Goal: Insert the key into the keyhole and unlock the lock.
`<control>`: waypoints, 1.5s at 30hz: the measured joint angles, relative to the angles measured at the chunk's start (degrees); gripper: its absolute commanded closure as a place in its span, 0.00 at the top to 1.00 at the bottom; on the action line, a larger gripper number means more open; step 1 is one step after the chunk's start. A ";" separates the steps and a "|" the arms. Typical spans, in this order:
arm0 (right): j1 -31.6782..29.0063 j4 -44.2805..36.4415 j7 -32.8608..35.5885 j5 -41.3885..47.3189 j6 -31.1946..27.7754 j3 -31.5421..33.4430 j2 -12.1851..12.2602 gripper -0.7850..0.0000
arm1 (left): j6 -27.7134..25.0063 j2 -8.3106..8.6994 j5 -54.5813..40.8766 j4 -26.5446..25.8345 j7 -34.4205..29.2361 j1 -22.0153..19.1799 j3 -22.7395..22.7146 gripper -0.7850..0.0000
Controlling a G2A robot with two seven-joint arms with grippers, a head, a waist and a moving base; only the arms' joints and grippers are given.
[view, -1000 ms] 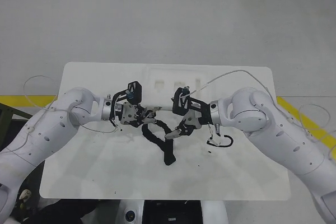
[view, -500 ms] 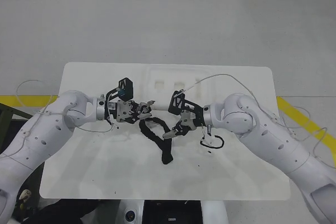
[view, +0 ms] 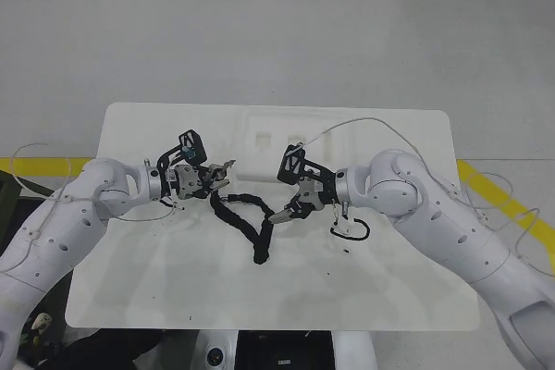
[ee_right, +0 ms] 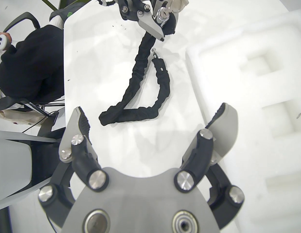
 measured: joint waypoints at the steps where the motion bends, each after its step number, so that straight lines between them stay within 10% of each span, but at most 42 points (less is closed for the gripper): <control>1: -0.13 -0.18 0.17 -0.08 0.07 0.20 0.03 1.00 | 0.52 0.13 0.14 0.01 -0.39 0.39 -0.40 0.00; 11: -1.33 -1.30 1.67 -0.59 0.30 1.85 0.07 1.00 | 5.65 1.17 3.62 -0.03 -4.36 3.34 -4.52 0.03; 15: -1.59 -1.33 2.11 -0.58 0.24 2.37 0.02 1.00 | 6.53 1.03 5.23 -0.46 -5.36 3.83 -5.00 0.41; 17: -1.77 -1.36 2.26 -0.60 0.17 2.71 0.01 1.00 | 6.94 0.83 6.05 -0.50 -5.75 3.90 -5.06 0.77; 21: -2.16 -1.56 2.55 -0.88 0.14 3.32 0.04 1.00 | 7.23 0.37 6.92 -0.07 -6.09 3.86 -5.11 1.00; 34: -3.82 -1.70 -0.52 -3.12 -3.61 6.05 0.28 1.00 | 5.86 -0.62 6.13 2.53 4.05 3.24 -9.21 1.00; 45: -10.54 -0.28 -19.22 -17.02 -2.40 18.03 2.82 1.00 | 5.97 -1.77 8.70 7.55 18.28 -1.19 -14.21 1.00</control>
